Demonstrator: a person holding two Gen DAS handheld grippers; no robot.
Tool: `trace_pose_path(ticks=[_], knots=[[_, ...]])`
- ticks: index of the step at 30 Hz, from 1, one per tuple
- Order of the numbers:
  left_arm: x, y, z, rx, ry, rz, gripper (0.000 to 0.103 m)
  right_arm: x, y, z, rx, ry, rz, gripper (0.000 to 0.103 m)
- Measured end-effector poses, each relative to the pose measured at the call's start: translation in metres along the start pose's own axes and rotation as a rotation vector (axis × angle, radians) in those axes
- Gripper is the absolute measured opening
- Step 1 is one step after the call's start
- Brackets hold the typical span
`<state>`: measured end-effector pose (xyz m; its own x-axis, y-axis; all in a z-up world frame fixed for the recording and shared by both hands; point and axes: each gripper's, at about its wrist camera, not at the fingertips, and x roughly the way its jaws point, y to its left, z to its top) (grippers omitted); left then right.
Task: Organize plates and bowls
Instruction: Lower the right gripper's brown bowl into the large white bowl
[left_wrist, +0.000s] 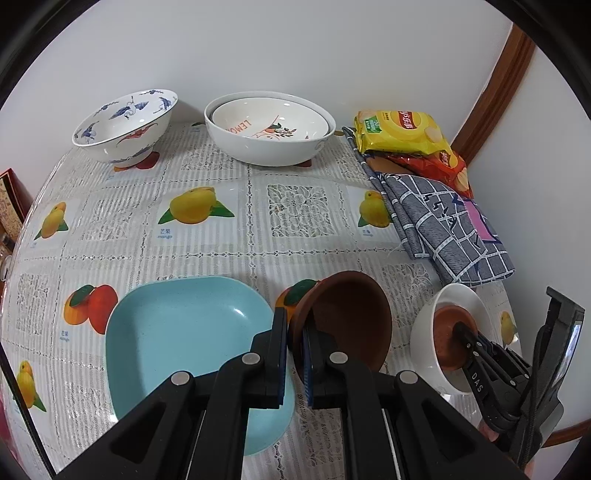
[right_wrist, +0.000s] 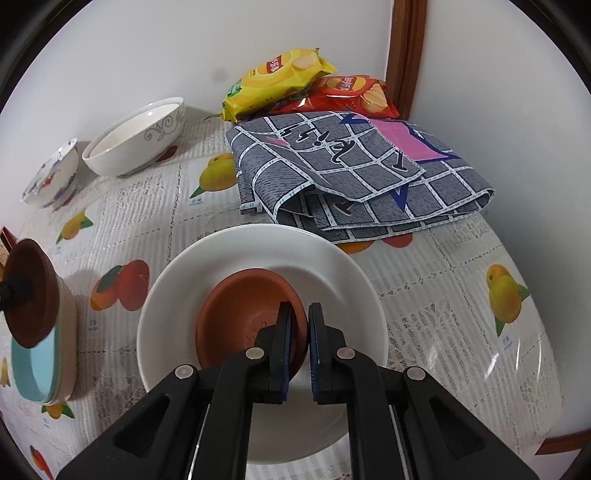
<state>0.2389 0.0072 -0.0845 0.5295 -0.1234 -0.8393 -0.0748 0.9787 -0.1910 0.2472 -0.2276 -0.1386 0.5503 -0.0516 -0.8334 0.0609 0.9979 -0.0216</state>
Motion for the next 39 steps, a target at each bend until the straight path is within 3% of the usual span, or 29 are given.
trace_pose_path(ticks=[10,20,30,39], knots=[[0.004,0.007,0.004,-0.005,0.006,0.006,0.008,0.008,0.012,0.000,-0.073,0.021,-0.094,0.013],[0.004,0.011,0.004,-0.014,0.011,0.007,0.008,0.014,0.015,0.003,-0.086,0.051,-0.108,0.017],[0.002,0.014,0.002,-0.009,0.015,0.018,0.008,0.017,0.014,0.006,-0.093,0.059,-0.098,0.020],[-0.003,0.010,-0.002,0.002,0.020,0.021,0.008,0.009,0.009,0.005,-0.067,0.052,-0.046,0.029]])
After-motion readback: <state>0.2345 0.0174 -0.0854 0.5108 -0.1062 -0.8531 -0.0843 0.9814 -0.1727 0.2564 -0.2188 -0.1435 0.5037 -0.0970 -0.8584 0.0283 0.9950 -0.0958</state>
